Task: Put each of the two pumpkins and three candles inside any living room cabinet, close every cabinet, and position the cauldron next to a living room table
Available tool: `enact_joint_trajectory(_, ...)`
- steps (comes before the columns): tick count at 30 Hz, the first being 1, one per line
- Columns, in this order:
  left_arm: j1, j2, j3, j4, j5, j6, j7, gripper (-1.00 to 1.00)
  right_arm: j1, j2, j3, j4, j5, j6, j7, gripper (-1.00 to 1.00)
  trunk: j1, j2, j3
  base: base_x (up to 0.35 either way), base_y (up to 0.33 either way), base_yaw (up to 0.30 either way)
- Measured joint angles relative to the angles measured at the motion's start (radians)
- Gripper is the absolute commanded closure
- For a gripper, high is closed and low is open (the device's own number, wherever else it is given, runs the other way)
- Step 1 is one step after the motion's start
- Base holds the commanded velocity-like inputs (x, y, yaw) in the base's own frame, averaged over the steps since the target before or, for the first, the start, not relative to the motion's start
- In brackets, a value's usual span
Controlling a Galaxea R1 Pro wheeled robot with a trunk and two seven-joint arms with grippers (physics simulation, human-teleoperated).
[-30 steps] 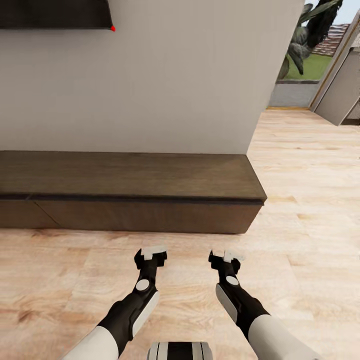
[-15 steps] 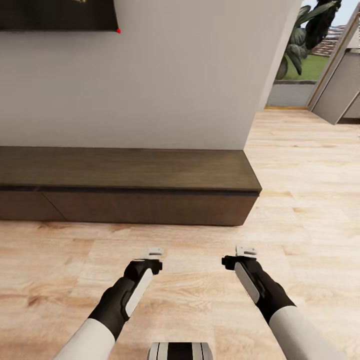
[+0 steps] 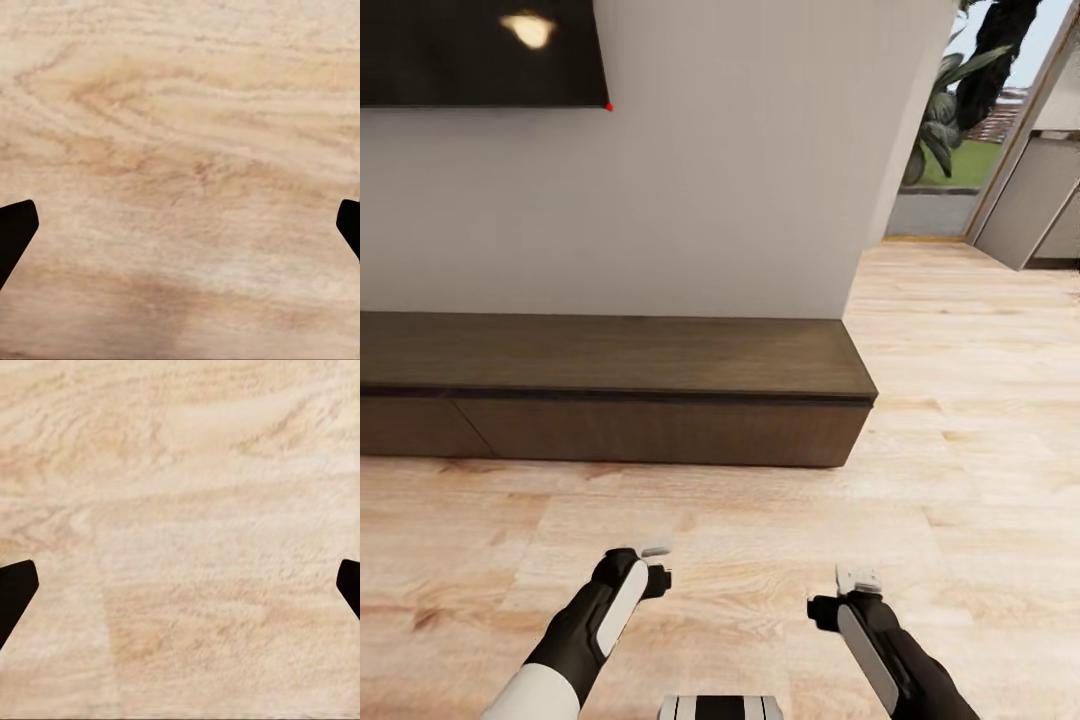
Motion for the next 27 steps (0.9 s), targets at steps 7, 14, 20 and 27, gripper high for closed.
enact_joint_trajectory(7, 0.021, 0.000, -0.001, 0.136, -0.004, -0.151, -0.002, -1.00, 0.106, -0.004, -0.023, -0.010, 0.002, -0.122, 0.000, -1.00, -0.003, 0.002, 0.027, 0.000, 0.000, 0.000)
enact_joint_trajectory(14, 0.043, -0.013, -0.005, 0.187, -0.004, -0.244, 0.000, -1.00, 0.119, 0.007, -0.025, -0.018, -0.003, -0.131, -0.011, -1.00, -0.005, 0.003, 0.046, 0.000, 0.000, 0.000)
enact_joint_trajectory(20, 0.068, -0.012, -0.003, 0.199, -0.005, -0.252, 0.000, -1.00, 0.126, 0.023, -0.025, -0.051, -0.004, -0.127, -0.013, -1.00, -0.005, 0.003, 0.046, 0.000, 0.000, 0.000)
enact_joint_trajectory(27, 0.091, -0.010, 0.002, 0.238, -0.007, -0.291, 0.001, -1.00, 0.143, 0.062, -0.021, -0.012, 0.005, -0.123, -0.012, -1.00, -0.005, 0.003, 0.046, 0.000, 0.053, 0.000)
